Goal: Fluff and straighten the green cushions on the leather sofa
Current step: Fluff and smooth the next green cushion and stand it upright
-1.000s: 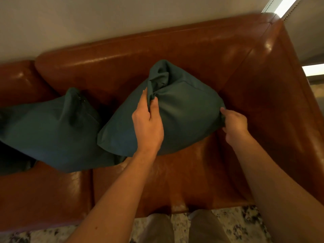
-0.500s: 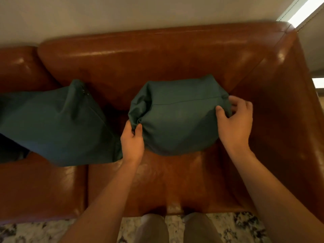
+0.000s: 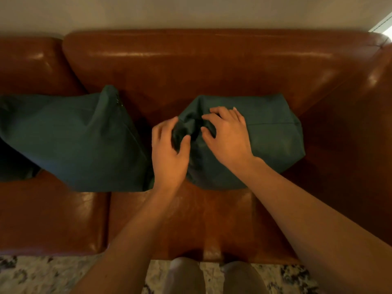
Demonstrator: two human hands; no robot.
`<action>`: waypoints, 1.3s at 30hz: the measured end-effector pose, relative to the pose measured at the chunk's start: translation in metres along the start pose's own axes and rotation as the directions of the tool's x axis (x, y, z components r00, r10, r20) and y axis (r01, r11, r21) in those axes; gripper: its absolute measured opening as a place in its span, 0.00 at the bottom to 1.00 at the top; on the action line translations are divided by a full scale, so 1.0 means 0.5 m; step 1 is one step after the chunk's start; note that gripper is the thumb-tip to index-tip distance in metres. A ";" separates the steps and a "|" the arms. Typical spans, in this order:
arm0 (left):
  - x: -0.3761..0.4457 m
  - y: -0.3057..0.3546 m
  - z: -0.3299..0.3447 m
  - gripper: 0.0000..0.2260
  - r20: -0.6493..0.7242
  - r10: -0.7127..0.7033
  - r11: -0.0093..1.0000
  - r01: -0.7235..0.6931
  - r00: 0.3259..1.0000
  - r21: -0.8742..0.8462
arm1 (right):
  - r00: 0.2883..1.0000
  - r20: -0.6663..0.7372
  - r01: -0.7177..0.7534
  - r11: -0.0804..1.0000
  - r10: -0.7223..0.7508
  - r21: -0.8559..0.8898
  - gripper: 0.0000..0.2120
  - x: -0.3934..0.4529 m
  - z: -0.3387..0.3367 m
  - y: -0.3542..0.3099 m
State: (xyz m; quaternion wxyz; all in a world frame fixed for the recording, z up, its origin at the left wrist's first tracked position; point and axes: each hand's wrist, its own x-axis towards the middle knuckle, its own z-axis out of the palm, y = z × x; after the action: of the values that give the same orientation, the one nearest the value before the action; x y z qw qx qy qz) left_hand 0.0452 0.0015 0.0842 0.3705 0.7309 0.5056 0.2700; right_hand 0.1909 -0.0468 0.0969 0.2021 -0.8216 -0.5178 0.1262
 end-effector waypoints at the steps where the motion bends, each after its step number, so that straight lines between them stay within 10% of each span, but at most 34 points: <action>1: 0.017 0.006 0.000 0.18 0.013 0.069 0.994 -0.070 0.998 0.089 | 1.000 -0.001 0.000 1.000 0.000 -0.003 0.15 0.001 0.002 0.000; 6: 0.064 0.012 0.004 0.06 0.096 0.094 0.945 -0.119 0.991 0.305 | 1.000 -0.012 -0.002 1.000 0.002 0.013 0.15 0.002 0.008 0.006; 15: 0.090 -0.009 -0.034 0.06 -0.007 -0.099 0.992 0.098 0.995 -0.083 | 0.999 -0.035 -0.022 0.997 0.024 0.067 0.15 -0.015 0.013 0.021; 21: 0.093 -0.012 -0.036 0.06 0.016 -0.495 0.755 0.439 0.869 -0.486 | 1.000 -0.021 -0.021 0.997 0.022 0.069 0.17 -0.015 0.016 0.018; 30: 0.060 0.017 -0.021 0.14 -0.112 -0.231 0.969 0.239 0.966 0.064 | 0.999 -0.041 -0.005 0.999 0.007 0.049 0.17 -0.019 0.027 0.015; 39: 0.038 -0.002 -0.014 0.09 -0.086 -0.349 0.897 0.305 0.933 -0.321 | 0.999 -0.028 -0.021 0.991 0.025 0.134 0.21 -0.034 0.021 0.019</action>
State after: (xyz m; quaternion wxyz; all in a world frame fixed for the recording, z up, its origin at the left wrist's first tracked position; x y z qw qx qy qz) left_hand 0.0456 0.0214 0.0878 0.4812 0.5488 0.5991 0.3291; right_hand 0.1870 -0.0637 0.0833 0.2630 -0.8139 -0.4957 0.1509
